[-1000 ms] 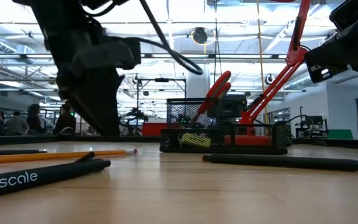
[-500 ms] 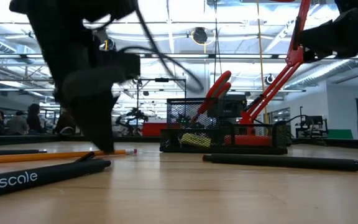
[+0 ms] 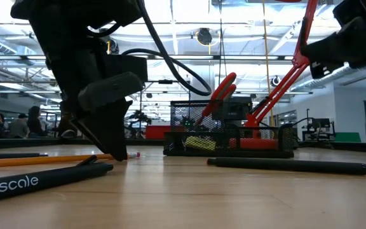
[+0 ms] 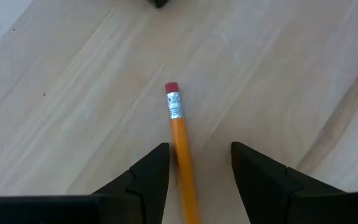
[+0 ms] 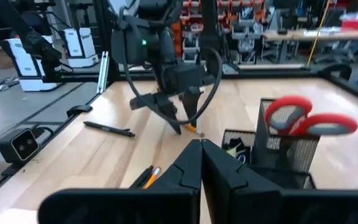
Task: Pick and place office supplies into organizer
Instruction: Put the yellow pencil into the black desk organizer, then put the black pen into the black desk organizer
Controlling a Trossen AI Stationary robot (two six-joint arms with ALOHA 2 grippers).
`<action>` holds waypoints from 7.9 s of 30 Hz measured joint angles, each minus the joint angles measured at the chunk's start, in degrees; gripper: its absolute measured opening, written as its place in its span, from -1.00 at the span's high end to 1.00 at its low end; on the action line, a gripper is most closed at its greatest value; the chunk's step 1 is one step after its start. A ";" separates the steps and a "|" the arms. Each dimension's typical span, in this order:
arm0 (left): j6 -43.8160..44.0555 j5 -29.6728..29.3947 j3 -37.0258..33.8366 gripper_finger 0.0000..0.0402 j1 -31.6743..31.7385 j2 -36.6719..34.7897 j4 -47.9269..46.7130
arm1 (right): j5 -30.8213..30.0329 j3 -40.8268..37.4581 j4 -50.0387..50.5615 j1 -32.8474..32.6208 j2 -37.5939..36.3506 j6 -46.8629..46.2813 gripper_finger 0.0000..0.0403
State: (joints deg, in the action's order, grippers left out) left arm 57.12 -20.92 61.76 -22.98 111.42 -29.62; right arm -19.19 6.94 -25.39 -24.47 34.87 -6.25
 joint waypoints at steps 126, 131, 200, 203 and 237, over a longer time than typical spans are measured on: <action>-68.49 47.01 -0.66 0.85 34.57 -1.62 71.80 | 4.25 -4.20 -3.13 -1.66 5.20 -9.55 1.00; -69.27 47.03 -4.62 0.85 35.11 -1.76 76.89 | 4.39 -4.20 -3.04 -1.68 5.62 -10.59 1.00; -40.29 2.74 7.06 0.30 0.89 -27.05 -8.49 | 1.45 -4.20 -15.95 -1.86 6.01 -4.71 1.00; -25.09 -0.65 5.38 0.36 -6.49 -26.05 -9.52 | 1.46 -4.20 -16.30 -1.87 6.01 -4.95 1.00; -18.17 0.23 20.63 0.89 -10.45 4.81 3.74 | 14.10 -4.20 -11.54 -5.29 6.35 -15.32 1.00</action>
State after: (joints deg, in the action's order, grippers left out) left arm 38.95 -20.70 82.39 -33.43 116.22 -25.87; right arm -5.09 2.74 -36.92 -29.76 41.22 -21.56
